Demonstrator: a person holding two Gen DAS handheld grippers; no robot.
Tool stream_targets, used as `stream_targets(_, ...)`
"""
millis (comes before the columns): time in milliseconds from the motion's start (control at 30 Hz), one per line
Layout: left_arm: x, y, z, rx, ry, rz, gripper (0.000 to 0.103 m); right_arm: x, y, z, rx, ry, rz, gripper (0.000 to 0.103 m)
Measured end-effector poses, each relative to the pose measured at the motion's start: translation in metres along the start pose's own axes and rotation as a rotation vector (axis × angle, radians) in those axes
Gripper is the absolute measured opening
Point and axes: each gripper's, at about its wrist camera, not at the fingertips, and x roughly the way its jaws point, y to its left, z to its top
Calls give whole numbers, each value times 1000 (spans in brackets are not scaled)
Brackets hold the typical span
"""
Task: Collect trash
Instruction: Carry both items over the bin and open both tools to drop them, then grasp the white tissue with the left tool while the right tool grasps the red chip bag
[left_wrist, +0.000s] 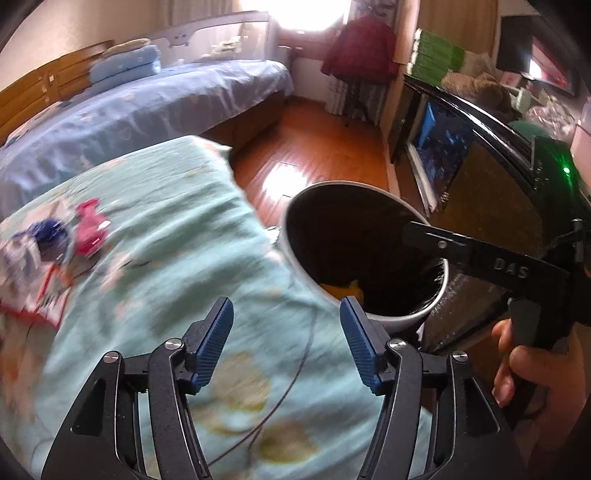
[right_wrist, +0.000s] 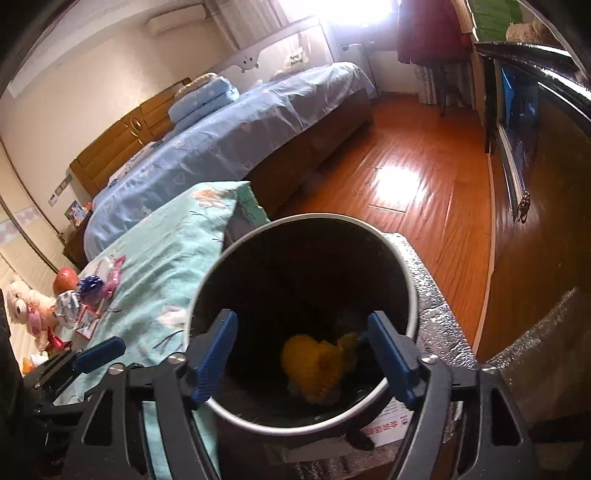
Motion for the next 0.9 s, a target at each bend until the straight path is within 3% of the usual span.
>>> stream_targets(300, -40, 60, -38, -143, -41, 83, 65, -10, 60, -24, -75, -1, 116, 85)
stream_targets(900, -114, 178, -109, -406, -111, 281, 65, 9, 204, -72, -312, 104, 299, 87)
